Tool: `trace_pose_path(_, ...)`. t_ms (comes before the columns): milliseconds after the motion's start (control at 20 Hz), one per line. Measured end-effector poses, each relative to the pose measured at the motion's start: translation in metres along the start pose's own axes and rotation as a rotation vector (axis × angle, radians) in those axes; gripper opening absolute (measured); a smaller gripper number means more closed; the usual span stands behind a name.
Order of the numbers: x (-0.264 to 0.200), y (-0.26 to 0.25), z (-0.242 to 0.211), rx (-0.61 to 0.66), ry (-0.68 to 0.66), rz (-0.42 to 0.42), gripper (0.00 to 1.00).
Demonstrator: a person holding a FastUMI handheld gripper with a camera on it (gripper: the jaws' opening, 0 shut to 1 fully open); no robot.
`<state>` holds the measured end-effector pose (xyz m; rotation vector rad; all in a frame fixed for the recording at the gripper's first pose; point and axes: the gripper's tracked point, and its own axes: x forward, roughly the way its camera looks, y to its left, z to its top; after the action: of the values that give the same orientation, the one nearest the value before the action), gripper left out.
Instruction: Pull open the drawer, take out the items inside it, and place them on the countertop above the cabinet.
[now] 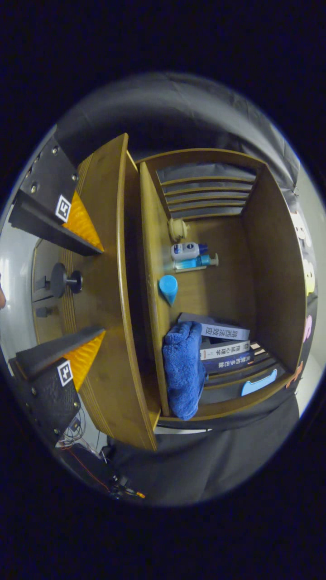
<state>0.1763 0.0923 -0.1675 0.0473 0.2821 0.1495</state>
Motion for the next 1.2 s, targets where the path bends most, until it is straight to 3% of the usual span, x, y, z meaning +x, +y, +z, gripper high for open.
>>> trace_pose_path(300,0.023,-0.002,0.001,-0.051,0.036,-0.015,0.95)
trace_pose_path(650,0.045,-0.006,-0.01,-0.023,0.104,-0.018,0.95)
trace_pose_path(1200,0.067,-0.005,-0.003,-0.067,0.081,-0.037,0.95)
